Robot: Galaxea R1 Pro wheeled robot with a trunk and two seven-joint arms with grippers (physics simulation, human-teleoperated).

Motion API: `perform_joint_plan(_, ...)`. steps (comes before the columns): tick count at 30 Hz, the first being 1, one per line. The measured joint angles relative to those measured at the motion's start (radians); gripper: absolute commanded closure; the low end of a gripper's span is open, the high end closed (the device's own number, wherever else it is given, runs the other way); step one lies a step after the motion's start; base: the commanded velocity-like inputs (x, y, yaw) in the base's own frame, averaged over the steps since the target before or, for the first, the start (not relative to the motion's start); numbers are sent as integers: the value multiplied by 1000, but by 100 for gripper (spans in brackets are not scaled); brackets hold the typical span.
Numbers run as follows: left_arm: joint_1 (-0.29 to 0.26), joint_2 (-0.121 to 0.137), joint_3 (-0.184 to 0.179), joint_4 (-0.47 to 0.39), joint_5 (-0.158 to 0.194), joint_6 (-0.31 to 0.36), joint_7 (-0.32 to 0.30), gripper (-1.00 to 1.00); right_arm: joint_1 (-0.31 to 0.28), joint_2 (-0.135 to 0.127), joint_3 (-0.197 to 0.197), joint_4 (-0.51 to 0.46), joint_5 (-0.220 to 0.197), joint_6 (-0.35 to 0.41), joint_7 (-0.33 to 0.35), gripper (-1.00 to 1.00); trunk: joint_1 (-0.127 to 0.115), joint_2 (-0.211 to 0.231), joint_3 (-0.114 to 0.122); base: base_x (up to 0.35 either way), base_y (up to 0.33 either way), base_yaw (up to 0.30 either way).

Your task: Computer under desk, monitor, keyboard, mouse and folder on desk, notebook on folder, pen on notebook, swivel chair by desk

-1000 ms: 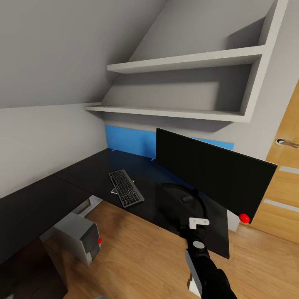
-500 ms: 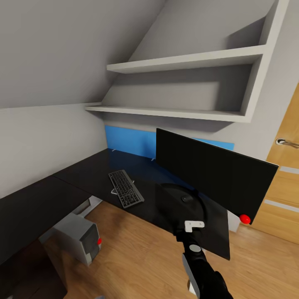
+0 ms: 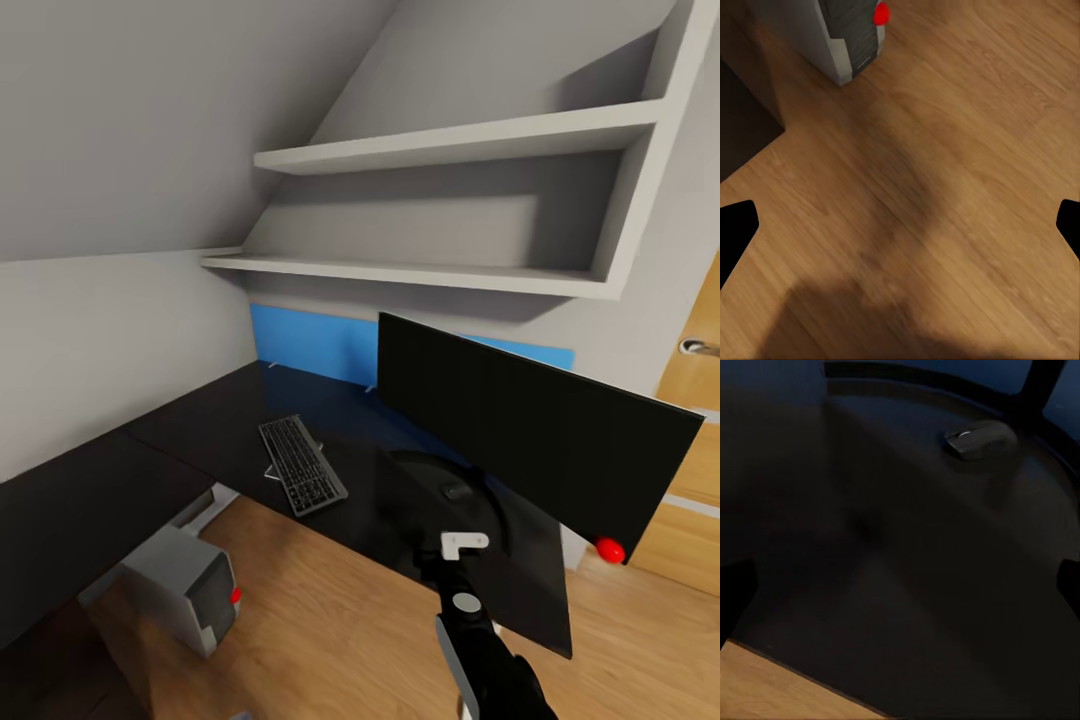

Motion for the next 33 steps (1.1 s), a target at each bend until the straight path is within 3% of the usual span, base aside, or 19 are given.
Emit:
perform_joint_plan(7,0,1,1,0,0,-3,-1,-100,0,0,2,10,-2,-25,-1,-100,0,0,0,159,178,0)
perform_joint_plan(25,0,2,1,0,0,-4,-2,-100,0,0,5,31,-3,-50,-3,-100,0,0,0,4,11,-2)
perform_joint_plan(33,0,3,2,0,0,-5,-1,-100,0,0,4,33,-3,-49,0,-100,0,0,3,0,198,-203)
